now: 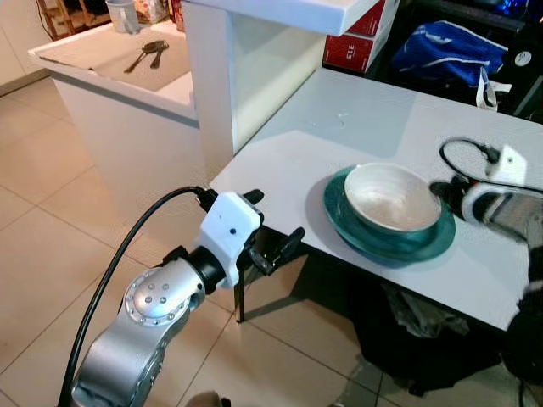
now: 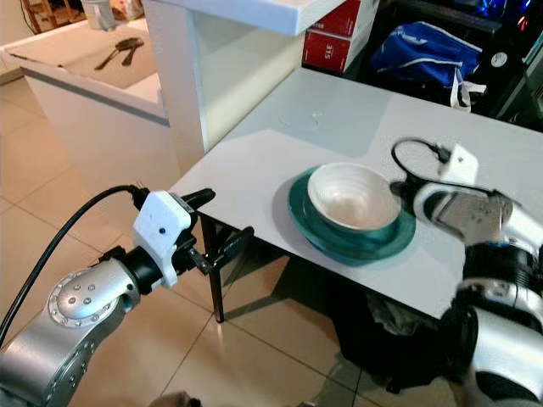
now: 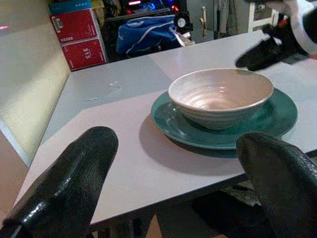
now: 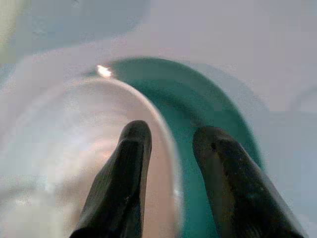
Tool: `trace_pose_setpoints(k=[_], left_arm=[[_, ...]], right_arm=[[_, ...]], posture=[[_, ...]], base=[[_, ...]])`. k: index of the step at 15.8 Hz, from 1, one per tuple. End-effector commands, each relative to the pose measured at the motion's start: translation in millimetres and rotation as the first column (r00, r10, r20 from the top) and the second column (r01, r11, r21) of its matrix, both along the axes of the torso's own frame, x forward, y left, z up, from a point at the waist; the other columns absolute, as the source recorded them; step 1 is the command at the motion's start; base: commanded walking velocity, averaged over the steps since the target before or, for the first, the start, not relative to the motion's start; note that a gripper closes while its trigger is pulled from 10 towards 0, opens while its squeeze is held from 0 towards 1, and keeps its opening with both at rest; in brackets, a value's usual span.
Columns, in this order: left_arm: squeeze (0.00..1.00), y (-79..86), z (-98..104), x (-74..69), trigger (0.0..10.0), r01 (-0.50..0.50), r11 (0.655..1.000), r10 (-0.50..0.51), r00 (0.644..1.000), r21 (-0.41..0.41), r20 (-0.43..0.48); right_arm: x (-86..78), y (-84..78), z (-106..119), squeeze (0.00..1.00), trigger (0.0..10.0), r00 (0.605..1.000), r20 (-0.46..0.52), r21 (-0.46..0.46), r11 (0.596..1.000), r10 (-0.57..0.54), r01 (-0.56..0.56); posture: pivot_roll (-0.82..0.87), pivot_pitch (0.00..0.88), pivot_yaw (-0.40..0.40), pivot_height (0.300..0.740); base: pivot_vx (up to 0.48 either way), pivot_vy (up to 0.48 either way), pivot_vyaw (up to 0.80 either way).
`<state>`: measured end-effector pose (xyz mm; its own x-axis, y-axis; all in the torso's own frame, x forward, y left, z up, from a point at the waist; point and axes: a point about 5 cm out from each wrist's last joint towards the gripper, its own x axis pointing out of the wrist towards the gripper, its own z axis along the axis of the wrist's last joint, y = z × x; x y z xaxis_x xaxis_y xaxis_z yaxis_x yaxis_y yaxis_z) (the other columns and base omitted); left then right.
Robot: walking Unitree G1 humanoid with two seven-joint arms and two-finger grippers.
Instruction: Setting the table
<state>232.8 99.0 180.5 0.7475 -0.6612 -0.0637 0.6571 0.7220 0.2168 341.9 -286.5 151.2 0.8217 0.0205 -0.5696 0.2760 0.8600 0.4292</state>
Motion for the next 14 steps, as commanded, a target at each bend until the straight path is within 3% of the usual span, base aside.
trace_pose_setpoints(k=[1,2,3,4,5,6,7,8,9,10,12,13,14], left_arm=[[0.00,-0.5,1,1.6,10.0,0.002,1.000,-0.002,1.000,0.006,0.011],[0.00,0.9,3,2.4,10.0,-0.008,1.000,0.008,1.000,0.007,0.020],[0.00,4.7,4,4.3,10.0,-0.041,0.999,0.040,0.999,0.006,0.028],[0.00,10.6,6,8.7,10.0,-0.106,0.994,0.106,0.994,-0.009,0.036],[0.00,18.2,7,15.2,10.0,-0.197,0.980,0.198,0.979,-0.026,0.049],[0.00,20.7,8,17.0,10.0,-0.224,0.974,0.225,0.973,-0.025,0.055],[0.00,31.0,6,21.2,10.0,-0.303,0.953,0.300,0.950,0.018,0.081],[0.00,40.9,5,24.3,10.0,-0.374,0.926,0.368,0.924,0.048,0.101],[0.00,43.6,5,25.1,10.0,-0.392,0.918,0.386,0.917,0.051,0.105],[0.00,47.1,7,28.1,10.0,-0.427,0.904,0.421,0.900,0.036,0.113],[0.00,47.7,7,34.4,10.0,-0.462,0.887,0.457,0.884,0.026,0.097],[0.00,47.6,7,36.6,10.0,-0.475,0.879,0.471,0.878,0.029,0.088],[0.00,47.5,7,38.5,10.0,-0.481,0.876,0.478,0.874,0.031,0.087]], right_arm=[[-1.7,-2.0,-1,0.00,10.0,1.000,-0.012,-0.023,1.000,-0.007,0.007],[-0.4,-2.5,7,0.00,10.0,0.999,0.036,-0.071,0.997,-0.002,0.005],[5.2,-1.8,27,0.00,10.0,0.981,0.190,-0.166,0.986,0.039,-0.007],[9.0,10.2,60,0.00,10.0,0.878,0.455,-0.223,0.974,0.145,-0.045],[1.6,21.5,83,0.00,10.0,0.760,0.618,-0.277,0.961,0.200,-0.028],[-1.7,24.3,87,0.00,10.0,0.733,0.647,-0.284,0.959,0.208,-0.021],[-15.0,47.1,89,0.00,10.0,0.684,0.698,-0.217,0.973,0.212,-0.080],[-29.7,76.0,83,0.00,10.0,0.674,0.698,-0.194,0.970,0.240,-0.144],[-34.1,85.8,78,0.00,10.0,0.683,0.684,-0.203,0.966,0.257,-0.160],[-42.8,112.1,67,0.00,10.0,0.696,0.648,-0.243,0.950,0.308,-0.194],[-50.2,138.2,51,0.00,10.0,0.710,0.619,-0.259,0.941,0.336,-0.220],[-50.6,142.8,44,0.00,10.0,0.727,0.591,-0.275,0.934,0.350,-0.226],[-51.6,145.4,37,0.18,10.0,0.746,0.563,-0.289,0.930,0.356,-0.226]], posture=[[0.02,0.013,-0.046,0.740],[0.03,0.013,-0.047,0.740],[0.03,0.013,-0.051,0.740],[0.03,0.013,-0.051,0.740],[0.03,0.015,-0.060,0.740],[0.03,0.015,-0.060,0.740],[0.03,0.019,-0.074,0.740],[0.03,0.021,-0.069,0.740],[0.03,0.021,-0.069,0.740],[0.03,0.016,-0.052,0.740],[0.03,0.011,-0.037,0.740],[0.03,0.008,-0.032,0.740],[0.03,0.008,-0.032,0.740]], base=[[0.000,0.000,0.00],[0.000,0.000,0.00],[0.000,0.000,0.00],[0.000,0.000,0.00],[0.000,0.480,0.00],[0.000,0.480,0.00],[0.000,0.480,0.00],[0.000,0.480,0.00],[0.000,0.480,0.00],[0.000,0.480,-0.77],[0.000,0.480,-0.77],[0.000,0.480,-0.76],[0.000,0.480,-0.76]])
